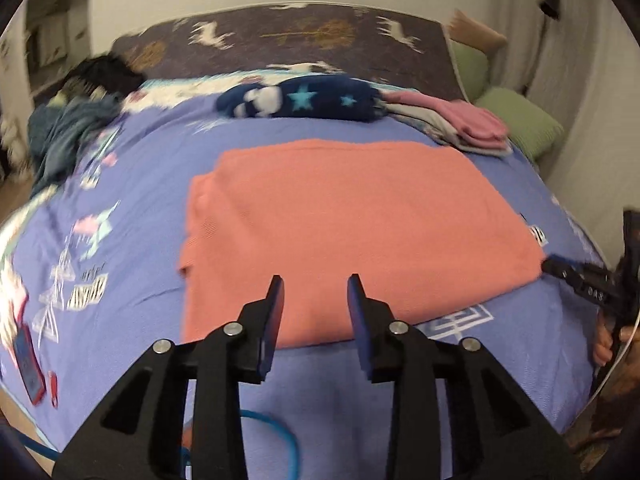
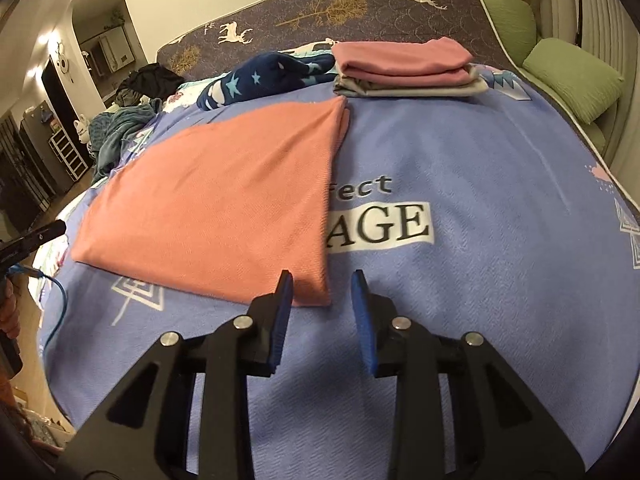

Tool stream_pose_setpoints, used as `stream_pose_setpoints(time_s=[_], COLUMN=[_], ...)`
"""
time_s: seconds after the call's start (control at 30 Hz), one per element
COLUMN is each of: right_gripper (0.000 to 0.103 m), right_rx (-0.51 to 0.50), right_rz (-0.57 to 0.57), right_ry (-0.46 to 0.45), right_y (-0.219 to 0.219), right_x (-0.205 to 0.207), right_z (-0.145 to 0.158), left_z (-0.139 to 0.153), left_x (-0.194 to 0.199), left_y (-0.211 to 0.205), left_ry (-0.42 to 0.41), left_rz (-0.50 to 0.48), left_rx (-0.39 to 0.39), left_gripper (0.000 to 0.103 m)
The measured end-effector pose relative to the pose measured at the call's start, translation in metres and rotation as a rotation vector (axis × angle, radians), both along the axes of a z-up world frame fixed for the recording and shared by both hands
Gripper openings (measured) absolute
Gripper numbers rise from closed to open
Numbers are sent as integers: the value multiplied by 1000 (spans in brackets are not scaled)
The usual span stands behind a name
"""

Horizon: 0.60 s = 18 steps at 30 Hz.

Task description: Fold small clothes

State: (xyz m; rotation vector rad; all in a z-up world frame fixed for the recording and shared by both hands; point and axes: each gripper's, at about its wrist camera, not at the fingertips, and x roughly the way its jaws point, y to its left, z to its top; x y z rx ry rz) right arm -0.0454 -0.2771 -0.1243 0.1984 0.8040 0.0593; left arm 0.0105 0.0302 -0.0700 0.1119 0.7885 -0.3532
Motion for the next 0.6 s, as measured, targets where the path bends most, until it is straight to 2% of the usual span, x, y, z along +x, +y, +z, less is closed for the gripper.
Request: stream_pose_setpoints(time_s=[0.13,0.2,0.37,0.6], right_gripper=[31,31,31,31], right_rx=[54,63,84,84], right_rz=[7,15,30,8], right_ry=[20,17,17,14], right_y=[-10,-12,-17,-25], right_x=[3,3,2,1], right_z=[-6,-6,-7,-7], left_z=[-7,-11,-18,-29], left_x=[-4,-4,-5,-8], left_y=[-57,-79,-120,-151], left_ry=[-22,-16,23,76], left_rz=[-127,-182,-288,-343], left_rx=[94,112,108,107], left_gripper=[34,34,34,34])
